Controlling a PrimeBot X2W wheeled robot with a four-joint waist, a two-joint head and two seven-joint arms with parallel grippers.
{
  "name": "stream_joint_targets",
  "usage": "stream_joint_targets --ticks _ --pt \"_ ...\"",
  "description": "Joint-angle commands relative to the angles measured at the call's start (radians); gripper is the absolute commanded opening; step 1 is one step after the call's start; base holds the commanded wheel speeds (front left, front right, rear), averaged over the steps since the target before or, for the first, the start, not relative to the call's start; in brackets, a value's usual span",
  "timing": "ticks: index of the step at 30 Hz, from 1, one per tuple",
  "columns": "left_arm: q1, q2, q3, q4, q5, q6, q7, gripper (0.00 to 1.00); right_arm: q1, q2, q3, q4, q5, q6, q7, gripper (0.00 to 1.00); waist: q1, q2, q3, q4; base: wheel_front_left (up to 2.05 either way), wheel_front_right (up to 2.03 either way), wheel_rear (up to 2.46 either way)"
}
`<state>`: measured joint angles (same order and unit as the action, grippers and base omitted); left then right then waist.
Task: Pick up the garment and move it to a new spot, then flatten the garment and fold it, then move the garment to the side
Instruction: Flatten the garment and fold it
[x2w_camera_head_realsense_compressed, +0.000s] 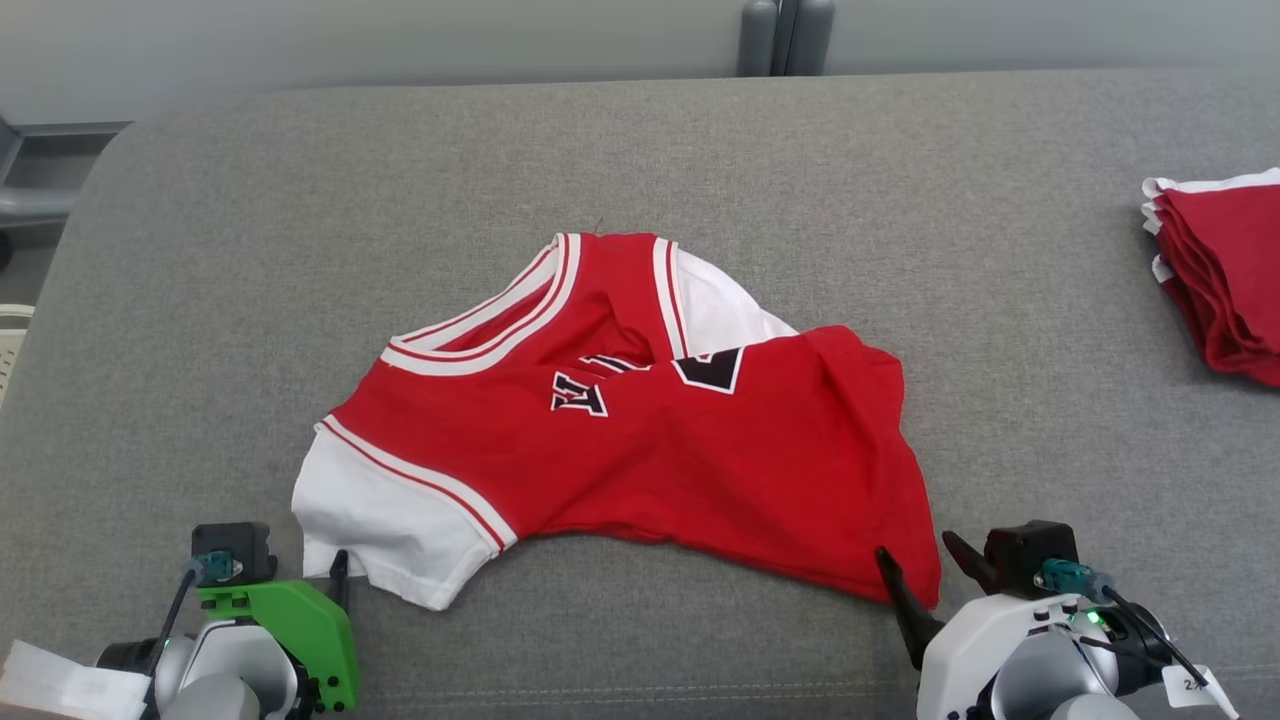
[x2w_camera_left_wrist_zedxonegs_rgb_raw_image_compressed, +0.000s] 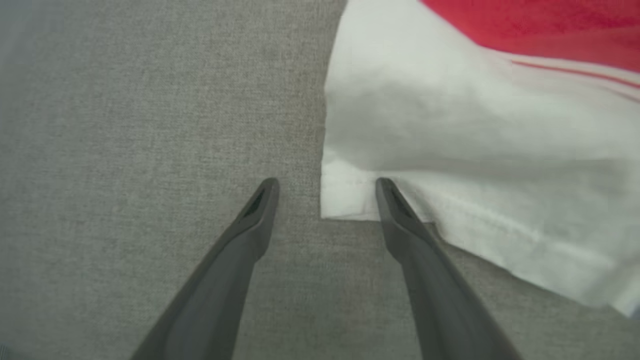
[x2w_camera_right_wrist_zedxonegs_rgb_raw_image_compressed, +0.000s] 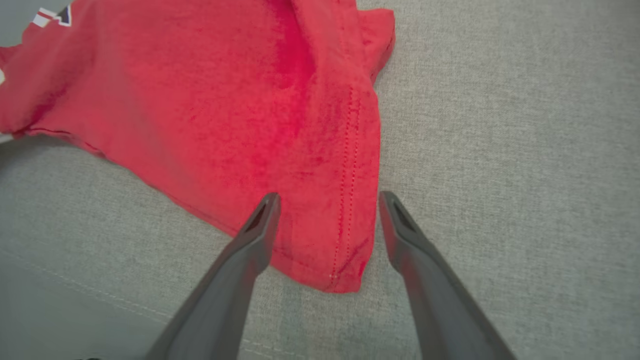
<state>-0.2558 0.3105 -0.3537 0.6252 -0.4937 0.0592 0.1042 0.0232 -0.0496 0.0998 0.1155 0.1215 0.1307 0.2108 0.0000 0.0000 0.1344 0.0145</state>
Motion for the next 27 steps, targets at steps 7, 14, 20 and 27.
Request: stream_joint_targets --ticks 7,14,20,27 --pt "-0.023 -0.008 -0.004 0.026 -0.008 -0.01 -0.025 1.0 -0.011 -0.002 0.008 0.025 0.004 0.0 -0.021 1.0 0.0 0.0 0.03 -0.004 0.0 0.0 0.0" --pt "-0.032 -0.031 -0.023 0.053 -0.02 -0.02 0.003 0.93 -0.015 -0.002 0.015 0.052 0.007 0.0 -0.016 1.0 0.0 0.0 0.042 0.003 0.0 0.0 0.0" --pt "-0.007 -0.037 -0.035 0.053 -0.028 -0.024 0.011 0.94 0.005 -0.002 -0.01 0.069 0.01 0.0 0.001 1.0 0.0 0.0 0.029 0.006 0.0 0.0 0.0" --pt "0.015 -0.033 -0.039 0.045 -0.04 -0.016 0.018 0.84 0.028 -0.002 -0.028 0.072 0.01 0.0 0.054 1.0 0.0 0.0 0.02 0.003 0.0 0.0 0.0"
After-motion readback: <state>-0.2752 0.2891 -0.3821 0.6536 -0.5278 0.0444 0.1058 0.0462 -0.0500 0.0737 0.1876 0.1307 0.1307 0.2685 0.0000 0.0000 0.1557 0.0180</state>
